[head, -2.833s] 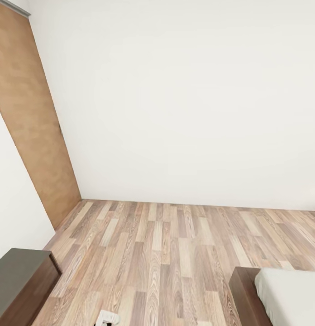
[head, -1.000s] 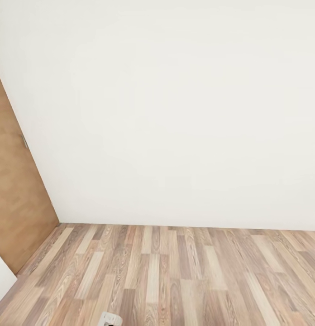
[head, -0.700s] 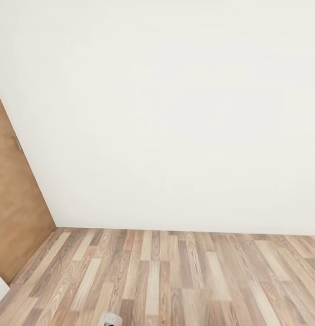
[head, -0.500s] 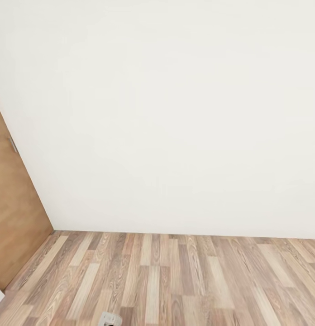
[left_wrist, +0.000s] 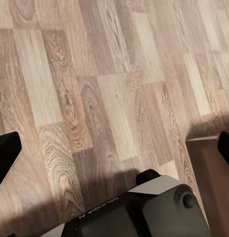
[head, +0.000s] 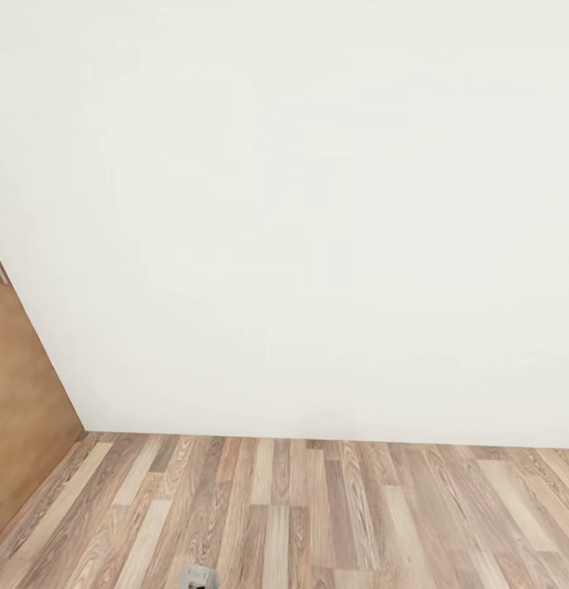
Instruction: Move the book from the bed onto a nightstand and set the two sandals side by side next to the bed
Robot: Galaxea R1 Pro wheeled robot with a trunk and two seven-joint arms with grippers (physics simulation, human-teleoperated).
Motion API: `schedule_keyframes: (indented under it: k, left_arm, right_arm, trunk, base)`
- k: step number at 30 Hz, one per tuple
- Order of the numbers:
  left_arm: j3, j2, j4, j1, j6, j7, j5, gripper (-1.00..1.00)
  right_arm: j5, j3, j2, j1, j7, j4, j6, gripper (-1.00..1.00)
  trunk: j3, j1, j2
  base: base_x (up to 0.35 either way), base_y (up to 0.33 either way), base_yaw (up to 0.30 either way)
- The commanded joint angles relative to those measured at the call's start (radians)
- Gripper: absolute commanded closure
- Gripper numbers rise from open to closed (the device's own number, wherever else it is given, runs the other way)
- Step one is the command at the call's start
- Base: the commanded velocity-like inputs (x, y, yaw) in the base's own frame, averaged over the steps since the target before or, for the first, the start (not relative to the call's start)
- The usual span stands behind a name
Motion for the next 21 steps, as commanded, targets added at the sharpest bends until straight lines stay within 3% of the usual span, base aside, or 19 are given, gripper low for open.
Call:
schedule_keyframes:
  k: [1, 16, 21]
  left_arm:
    - [0.0, 0.0, 0.001, -0.001, -0.005, -0.003, 0.0, -1.0]
    - [0.0, 0.0, 0.002, -0.001, -0.004, -0.003, 0.0, -1.0]
    - [0.0, -0.001, 0.002, -0.001, -0.005, -0.003, 0.0, -1.0]
  right_arm:
    - [0.009, -0.009, 0.0, -0.001, 0.005, -0.001, 0.003, -1.0]
    - [0.01, -0.008, 0.0, -0.001, 0.005, -0.001, 0.003, -1.0]
    - [0.01, -0.008, 0.0, -0.001, 0.005, -0.001, 0.002, -1.0]
  trunk:
    - [-0.002, 0.001, -0.002]
    - [-0.002, 0.001, -0.002]
    - [-0.002, 0.001, -0.002]
  base:
    - [0.332, 0.0, 0.0]
    - [0.332, 0.0, -0.003]
    - [0.278, 0.0, -0.113]
